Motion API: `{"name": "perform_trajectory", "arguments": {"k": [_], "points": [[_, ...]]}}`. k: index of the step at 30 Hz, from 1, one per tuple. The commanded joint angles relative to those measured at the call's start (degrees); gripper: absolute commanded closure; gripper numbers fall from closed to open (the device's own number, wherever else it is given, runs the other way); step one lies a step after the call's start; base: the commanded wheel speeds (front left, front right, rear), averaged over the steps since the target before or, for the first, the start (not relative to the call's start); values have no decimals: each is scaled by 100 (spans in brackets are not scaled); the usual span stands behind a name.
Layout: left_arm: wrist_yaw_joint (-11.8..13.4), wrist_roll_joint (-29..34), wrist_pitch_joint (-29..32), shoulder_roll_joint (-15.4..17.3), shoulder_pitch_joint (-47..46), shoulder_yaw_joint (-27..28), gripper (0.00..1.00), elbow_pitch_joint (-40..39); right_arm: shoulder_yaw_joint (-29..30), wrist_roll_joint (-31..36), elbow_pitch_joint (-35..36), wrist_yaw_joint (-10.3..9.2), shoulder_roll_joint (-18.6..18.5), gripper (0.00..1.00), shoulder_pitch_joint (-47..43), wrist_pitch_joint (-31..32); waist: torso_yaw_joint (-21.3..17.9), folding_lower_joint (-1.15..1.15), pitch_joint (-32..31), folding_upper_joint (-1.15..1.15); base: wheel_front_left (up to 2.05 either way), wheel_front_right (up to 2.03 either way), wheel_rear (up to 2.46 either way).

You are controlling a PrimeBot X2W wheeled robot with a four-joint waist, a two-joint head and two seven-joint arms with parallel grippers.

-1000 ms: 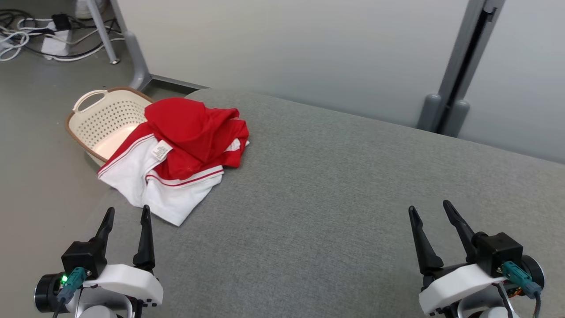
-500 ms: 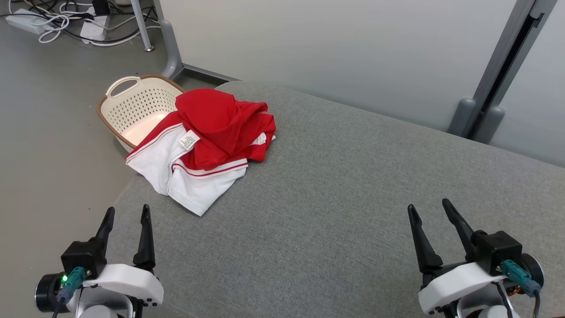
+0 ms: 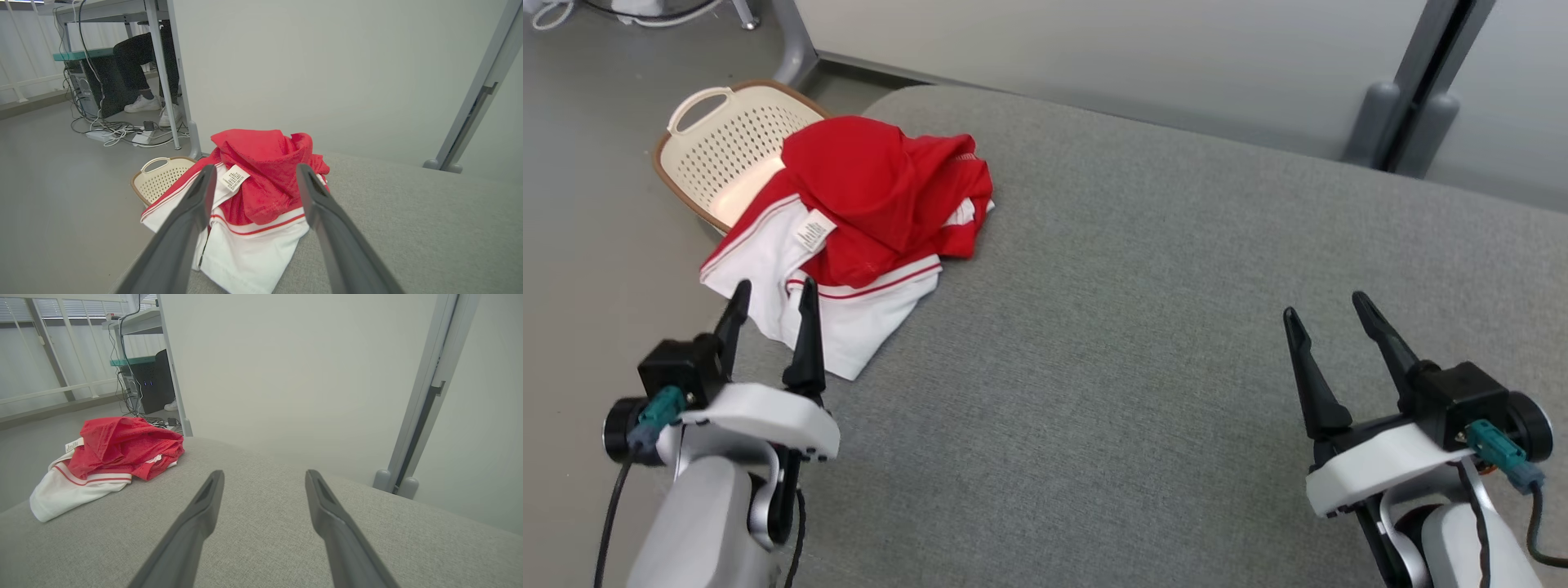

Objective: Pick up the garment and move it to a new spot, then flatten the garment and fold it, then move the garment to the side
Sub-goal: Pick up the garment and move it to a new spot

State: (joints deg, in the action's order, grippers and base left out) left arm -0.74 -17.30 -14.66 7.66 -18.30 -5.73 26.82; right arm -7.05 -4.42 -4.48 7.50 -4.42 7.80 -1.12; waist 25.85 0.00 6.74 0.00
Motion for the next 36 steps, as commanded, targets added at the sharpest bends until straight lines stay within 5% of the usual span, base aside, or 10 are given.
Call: {"name": "perform_trajectory", "arguments": {"k": [1,11,19,20,21,23,28,36], "points": [[-66,-56,17,3,-414,3,0,234,-16,39,116,-1,-104,0,168,83,-341,0,560,0,0,0,0],[-306,-9,95,298,-2333,-84,0,2225,-38,94,454,-2,-339,0,730,243,-953,0,1613,0,0,0,0],[-106,-43,232,544,-3103,2,0,3484,-66,53,347,-2,-325,0,883,136,-1132,0,1798,0,0,0,0],[-71,-18,217,592,-3175,-12,16,3608,-62,45,321,-1,-324,0,891,120,-1139,0,1795,0,0,0,0],[-58,-3,177,625,-3229,-16,70,3688,-58,43,303,-2,-317,0,894,102,-1144,0,1787,0,0,0,0],[-20,38,91,669,-3283,-39,100,3812,-45,38,252,-1,-301,0,896,84,-1146,0,1736,0,0,0,0],[41,53,-49,720,-3134,25,100,3535,2,6,145,-2,-254,0,803,-11,-1124,0,1470,0,0,0,0],[155,272,-57,714,-2039,287,100,1495,27,-94,-62,-2,-111,0,496,-178,-1235,0,707,0,0,0,0]]}}
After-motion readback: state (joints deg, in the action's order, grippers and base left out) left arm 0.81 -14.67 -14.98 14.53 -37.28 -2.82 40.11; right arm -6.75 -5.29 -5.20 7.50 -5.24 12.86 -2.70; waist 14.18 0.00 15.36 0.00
